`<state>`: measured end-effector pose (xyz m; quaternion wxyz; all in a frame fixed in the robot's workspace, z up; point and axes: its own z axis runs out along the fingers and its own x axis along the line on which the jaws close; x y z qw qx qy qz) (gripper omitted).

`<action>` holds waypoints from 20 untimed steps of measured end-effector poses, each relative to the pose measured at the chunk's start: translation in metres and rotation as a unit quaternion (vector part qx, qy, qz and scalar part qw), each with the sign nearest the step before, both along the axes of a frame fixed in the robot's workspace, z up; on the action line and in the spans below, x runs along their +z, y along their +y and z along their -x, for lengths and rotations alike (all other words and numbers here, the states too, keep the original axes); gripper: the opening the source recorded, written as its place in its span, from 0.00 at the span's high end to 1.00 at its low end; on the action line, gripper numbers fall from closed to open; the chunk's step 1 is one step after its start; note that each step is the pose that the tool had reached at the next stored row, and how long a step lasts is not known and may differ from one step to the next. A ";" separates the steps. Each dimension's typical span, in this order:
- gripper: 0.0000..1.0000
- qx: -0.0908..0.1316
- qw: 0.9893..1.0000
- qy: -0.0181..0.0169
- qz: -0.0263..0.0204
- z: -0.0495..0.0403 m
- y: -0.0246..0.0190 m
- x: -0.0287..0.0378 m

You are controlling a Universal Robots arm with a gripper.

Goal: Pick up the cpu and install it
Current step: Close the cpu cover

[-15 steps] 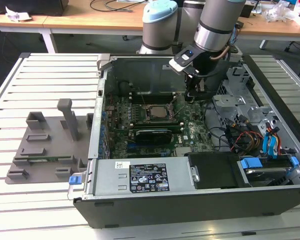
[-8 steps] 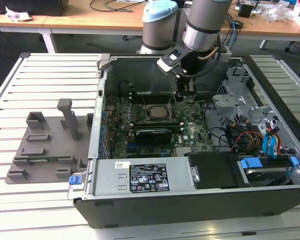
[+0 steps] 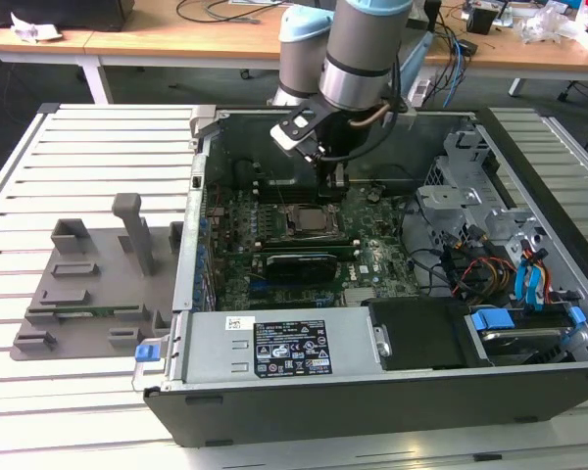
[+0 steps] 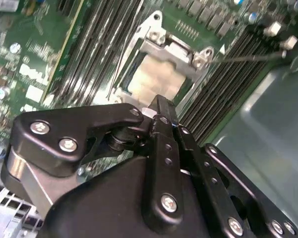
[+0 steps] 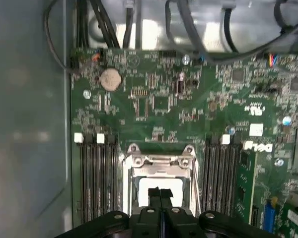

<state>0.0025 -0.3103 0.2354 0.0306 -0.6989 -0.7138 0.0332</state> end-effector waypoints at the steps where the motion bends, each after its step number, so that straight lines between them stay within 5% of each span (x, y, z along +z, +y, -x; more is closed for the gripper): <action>1: 0.89 0.000 1.000 0.000 0.000 0.0068 0.0000 -0.0042; 4: 0.89 0.000 1.000 0.000 0.000 0.0225 0.0000 -0.0159; 10: 0.89 0.000 1.000 0.000 0.000 0.0251 0.0000 -0.0272; 17: 0.89 0.000 1.000 0.000 0.000 0.0254 -0.0001 -0.0319; 20: 0.89 0.000 1.000 0.000 -0.005 0.0234 0.0000 -0.0261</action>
